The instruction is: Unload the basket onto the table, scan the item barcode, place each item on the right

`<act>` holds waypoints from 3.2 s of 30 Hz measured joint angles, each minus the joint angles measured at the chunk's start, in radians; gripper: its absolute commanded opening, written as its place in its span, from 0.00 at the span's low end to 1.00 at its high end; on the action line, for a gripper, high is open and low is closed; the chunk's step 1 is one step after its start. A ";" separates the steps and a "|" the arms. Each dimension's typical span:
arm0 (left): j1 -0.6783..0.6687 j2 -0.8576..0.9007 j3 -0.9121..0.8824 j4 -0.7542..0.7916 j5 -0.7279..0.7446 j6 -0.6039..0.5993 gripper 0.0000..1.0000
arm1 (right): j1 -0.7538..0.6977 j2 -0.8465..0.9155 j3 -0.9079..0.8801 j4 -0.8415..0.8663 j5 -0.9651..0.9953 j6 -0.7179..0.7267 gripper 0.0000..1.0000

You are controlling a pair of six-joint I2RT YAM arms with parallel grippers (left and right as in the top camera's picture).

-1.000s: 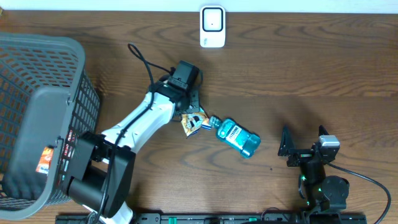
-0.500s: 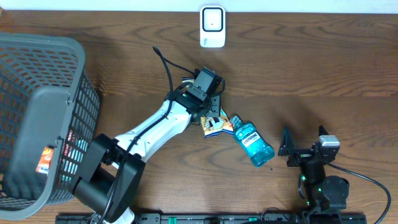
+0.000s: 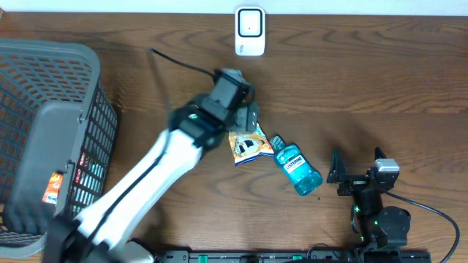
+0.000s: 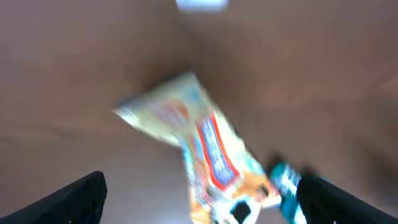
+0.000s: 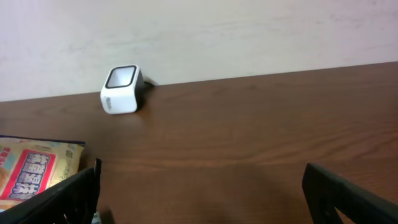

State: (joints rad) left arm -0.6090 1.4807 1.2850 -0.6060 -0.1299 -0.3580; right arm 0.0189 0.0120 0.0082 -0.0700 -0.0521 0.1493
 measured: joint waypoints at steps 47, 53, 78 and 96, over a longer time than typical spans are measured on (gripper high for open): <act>1.074 0.211 0.229 -0.719 -0.160 -1.218 0.99 | 0.000 0.000 0.000 0.000 0.000 0.000 0.99; 1.106 0.240 0.201 -0.718 -0.138 -1.221 0.99 | 0.000 0.000 0.000 0.000 0.000 0.000 0.99; 1.159 0.254 -0.127 -0.381 -0.025 -1.106 0.80 | 0.000 0.000 0.000 0.000 0.000 0.000 0.99; 1.163 0.212 -0.131 -0.355 -0.021 -0.970 0.07 | 0.000 0.000 0.000 0.000 0.000 0.000 0.99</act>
State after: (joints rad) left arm 0.5537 1.6932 1.1538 -0.9611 -0.1513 -1.3277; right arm 0.0189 0.0120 0.0082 -0.0696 -0.0517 0.1493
